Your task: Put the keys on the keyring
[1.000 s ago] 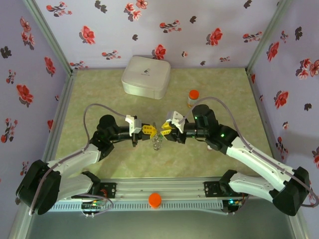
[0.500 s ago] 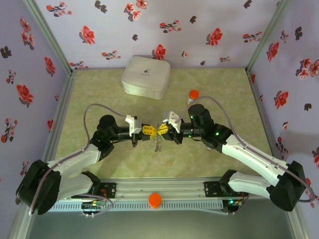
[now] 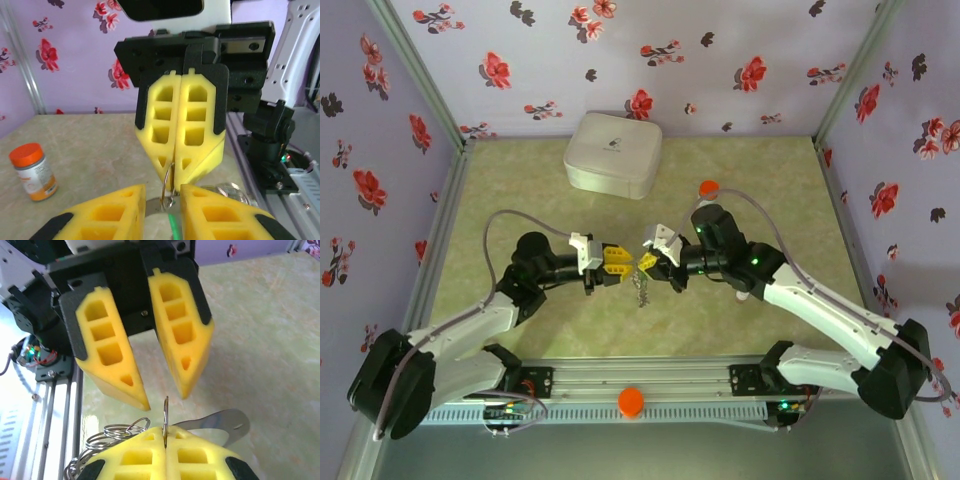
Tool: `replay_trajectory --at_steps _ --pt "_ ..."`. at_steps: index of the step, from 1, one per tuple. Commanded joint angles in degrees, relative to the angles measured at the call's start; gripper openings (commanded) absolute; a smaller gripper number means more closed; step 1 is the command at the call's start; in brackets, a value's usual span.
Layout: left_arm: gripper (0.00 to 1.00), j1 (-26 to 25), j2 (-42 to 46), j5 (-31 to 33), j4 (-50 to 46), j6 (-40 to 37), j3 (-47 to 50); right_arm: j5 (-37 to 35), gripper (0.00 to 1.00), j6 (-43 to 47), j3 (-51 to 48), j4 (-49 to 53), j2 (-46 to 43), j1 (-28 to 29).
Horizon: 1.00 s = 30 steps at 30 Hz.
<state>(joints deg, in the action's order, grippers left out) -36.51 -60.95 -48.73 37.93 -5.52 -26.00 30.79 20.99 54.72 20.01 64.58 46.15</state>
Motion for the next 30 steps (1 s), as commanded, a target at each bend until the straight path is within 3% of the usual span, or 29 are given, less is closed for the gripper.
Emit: replay_trajectory --at_steps 1,5,11,19,25,30 --pt "0.26 -0.41 1.97 3.12 -10.11 -7.81 -2.27 -5.69 0.0 6.52 6.67 11.81 2.4 1.41" --pt "0.26 -0.67 1.81 3.38 -13.28 -9.62 -3.09 -9.7 0.0 9.61 11.85 18.6 5.73 3.38" --pt "0.26 -1.19 1.62 3.05 -12.37 -9.07 -2.91 -10.08 0.0 12.29 15.78 21.95 8.51 4.81" --pt "0.23 -1.19 1.25 2.3 -12.25 -8.74 -2.65 -8.03 0.0 11.63 16.72 19.92 9.86 5.79" --pt "0.12 -1.23 0.9 -0.47 -12.44 -8.98 -3.13 -6.46 0.0 10.53 16.72 18.78 10.62 6.2" --pt "0.12 -1.19 0.57 -1.63 -12.71 -8.98 -3.36 -5.71 0.0 9.9 17.15 17.86 11.4 6.23"
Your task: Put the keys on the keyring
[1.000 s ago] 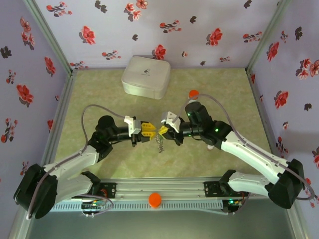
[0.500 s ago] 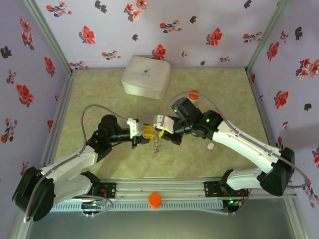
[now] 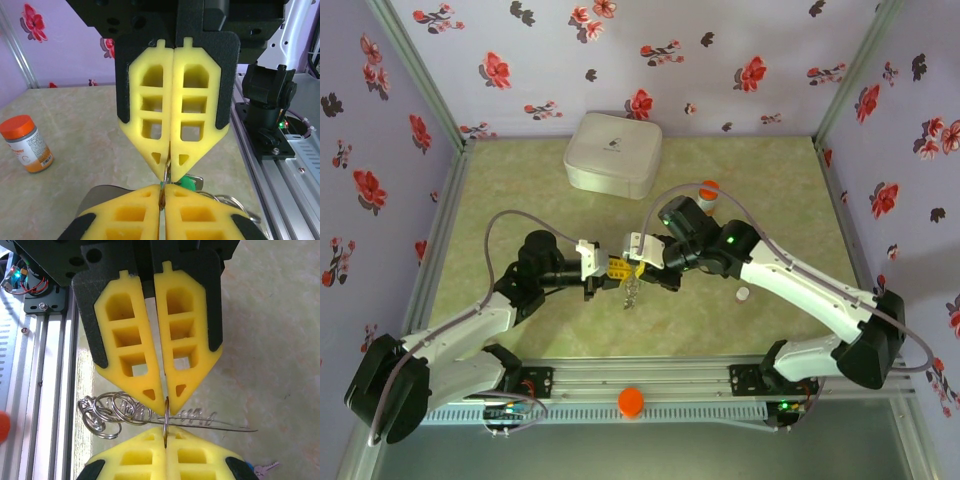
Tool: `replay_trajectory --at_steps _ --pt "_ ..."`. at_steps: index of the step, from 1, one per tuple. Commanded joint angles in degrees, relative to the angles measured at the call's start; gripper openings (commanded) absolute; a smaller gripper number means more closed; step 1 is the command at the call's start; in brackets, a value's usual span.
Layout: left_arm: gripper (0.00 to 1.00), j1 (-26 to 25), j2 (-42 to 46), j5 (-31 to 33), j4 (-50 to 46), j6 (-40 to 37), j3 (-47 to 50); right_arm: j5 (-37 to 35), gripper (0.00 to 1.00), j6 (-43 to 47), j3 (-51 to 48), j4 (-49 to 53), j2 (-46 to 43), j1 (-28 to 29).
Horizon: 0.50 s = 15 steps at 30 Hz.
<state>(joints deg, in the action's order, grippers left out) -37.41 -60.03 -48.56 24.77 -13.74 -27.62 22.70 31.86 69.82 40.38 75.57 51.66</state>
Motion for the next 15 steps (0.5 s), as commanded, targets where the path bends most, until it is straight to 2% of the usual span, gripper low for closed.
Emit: replay_trajectory --at_steps 1,7,10,12,15 --pt "0.13 -0.3 -0.35 -1.8 0.64 -0.72 -1.66 2.36 0.0 -0.96 2.07 -2.64 0.37 0.68" --pt "0.1 -0.3 -0.92 -2.91 1.5 -0.08 -1.87 3.13 0.0 -1.05 2.07 -3.05 0.32 0.71" --pt "0.07 -0.34 -0.98 -3.8 1.75 0.2 -1.83 7.97 0.02 -3.92 1.23 -5.18 -1.27 -0.68" --pt "0.01 -0.3 -0.73 -4.26 3.17 1.01 -1.24 11.66 0.11 -7.74 -1.61 -10.3 -4.0 -2.93" --pt "0.0 -0.3 -0.56 -4.14 9.25 3.24 0.72 15.15 0.3 -11.43 -8.07 -18.47 -9.55 -6.08"
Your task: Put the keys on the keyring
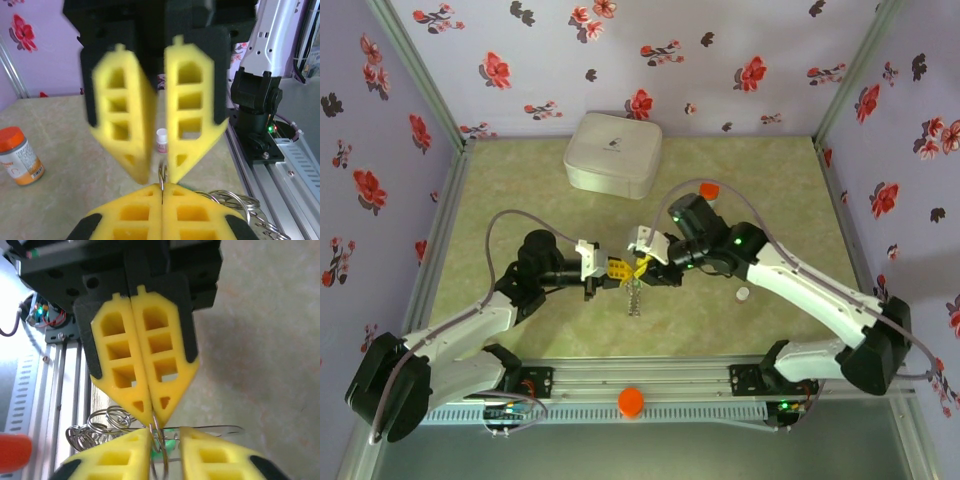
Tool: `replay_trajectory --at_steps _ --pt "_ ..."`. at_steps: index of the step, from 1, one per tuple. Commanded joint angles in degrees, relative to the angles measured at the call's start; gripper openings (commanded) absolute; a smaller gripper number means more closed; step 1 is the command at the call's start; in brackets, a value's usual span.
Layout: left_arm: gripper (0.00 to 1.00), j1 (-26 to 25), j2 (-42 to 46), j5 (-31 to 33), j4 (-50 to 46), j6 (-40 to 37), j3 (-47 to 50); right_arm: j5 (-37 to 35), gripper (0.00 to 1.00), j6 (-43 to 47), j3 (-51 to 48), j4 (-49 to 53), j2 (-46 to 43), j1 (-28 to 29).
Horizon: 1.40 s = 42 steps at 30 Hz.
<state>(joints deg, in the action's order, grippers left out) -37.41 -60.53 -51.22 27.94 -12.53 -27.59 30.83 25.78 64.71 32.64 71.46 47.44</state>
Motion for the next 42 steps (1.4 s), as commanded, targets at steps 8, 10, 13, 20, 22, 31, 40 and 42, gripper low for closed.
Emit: replay_trajectory --at_steps 8,10,13,20,22,31,40,42 --pt "0.0 -0.3 -2.24 -0.02 19.7 8.19 3.25 5.69 0.41 -11.17 -13.09 -20.39 -11.08 -3.19" --pt "0.0 -0.34 -2.38 -0.07 20.08 8.55 3.16 5.38 0.4 -12.05 -14.11 -21.81 -10.9 -3.14" --pt "0.0 -0.32 -2.31 -0.15 20.14 9.18 3.16 5.29 0.32 -12.9 -14.45 -23.13 -10.15 -3.14" --pt "0.0 -0.47 -1.87 -0.44 19.95 9.44 3.07 7.18 0.28 -13.8 -14.48 -24.29 -8.56 -3.13" --pt "0.0 -0.47 -1.89 -0.42 20.17 9.73 2.99 8.29 0.25 -14.09 -14.09 -24.35 -7.75 -3.06" --pt "0.0 -0.47 -1.69 -0.45 20.3 9.86 2.99 6.62 0.19 -11.41 -13.82 -21.95 -7.15 -3.1" --pt "0.4 -0.51 -0.08 4.84 13.08 6.73 2.8 5.56 0.0 -7.28 -8.82 -14.11 -4.86 -2.83" --pt "0.41 -0.71 1.98 5.8 2.92 0.75 1.22 2.8 0.0 -3.68 -6.34 -8.97 -4.29 -2.25"
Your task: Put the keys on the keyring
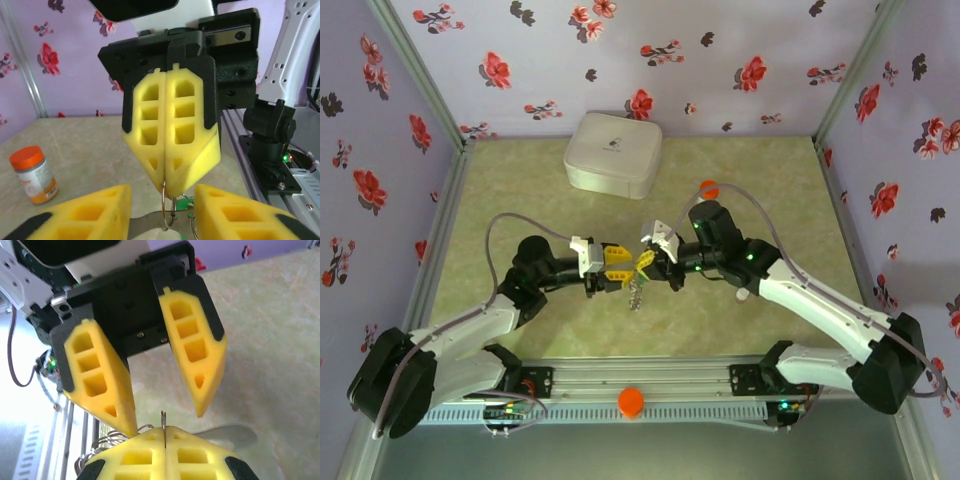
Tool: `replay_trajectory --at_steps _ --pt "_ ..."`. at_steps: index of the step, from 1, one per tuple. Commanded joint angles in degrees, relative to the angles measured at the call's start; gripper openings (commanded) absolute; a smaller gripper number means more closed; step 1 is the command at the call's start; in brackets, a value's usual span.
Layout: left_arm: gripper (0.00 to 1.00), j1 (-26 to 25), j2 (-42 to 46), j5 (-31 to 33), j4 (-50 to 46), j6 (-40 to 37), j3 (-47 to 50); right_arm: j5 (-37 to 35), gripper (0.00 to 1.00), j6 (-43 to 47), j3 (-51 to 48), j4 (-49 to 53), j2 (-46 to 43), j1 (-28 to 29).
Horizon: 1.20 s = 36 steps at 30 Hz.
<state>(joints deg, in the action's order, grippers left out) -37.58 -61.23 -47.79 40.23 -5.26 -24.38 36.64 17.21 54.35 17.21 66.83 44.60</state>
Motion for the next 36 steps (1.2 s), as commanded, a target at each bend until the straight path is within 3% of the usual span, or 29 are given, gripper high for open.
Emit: replay_trajectory --at_steps 1,7,20,28,31,34,36 --pt "0.41 -0.81 3.48 3.26 -15.14 -9.82 -2.98 -4.8 0.0 6.64 5.44 9.09 0.72 1.03" --pt "0.36 -2.27 3.6 6.22 -25.82 -17.9 -5.13 -9.12 0.0 12.94 12.2 18.63 4.37 3.54" --pt "0.22 -2.67 3.49 5.04 -23.01 -16.49 -5.07 -10.1 0.0 17.07 17.23 22.06 9.19 6.89" --pt "0.03 -2.67 3.38 4.28 -19.79 -14.82 -4.52 -9.04 0.0 14.83 17.1 18.8 10.0 7.57" --pt "0.0 -2.66 3.83 3.54 -16.95 -12.53 -3.63 -8.98 0.12 10.93 13.94 13.05 8.02 7.48" --pt "0.0 -2.64 4.06 3.45 -12.47 -9.77 -2.22 -8.66 0.32 7.06 9.11 5.64 4.15 7.06" --pt "0.0 -2.61 4.03 3.32 -9.87 -8.49 -1.44 -10.48 0.38 5.47 5.62 0.8 1.19 6.54"
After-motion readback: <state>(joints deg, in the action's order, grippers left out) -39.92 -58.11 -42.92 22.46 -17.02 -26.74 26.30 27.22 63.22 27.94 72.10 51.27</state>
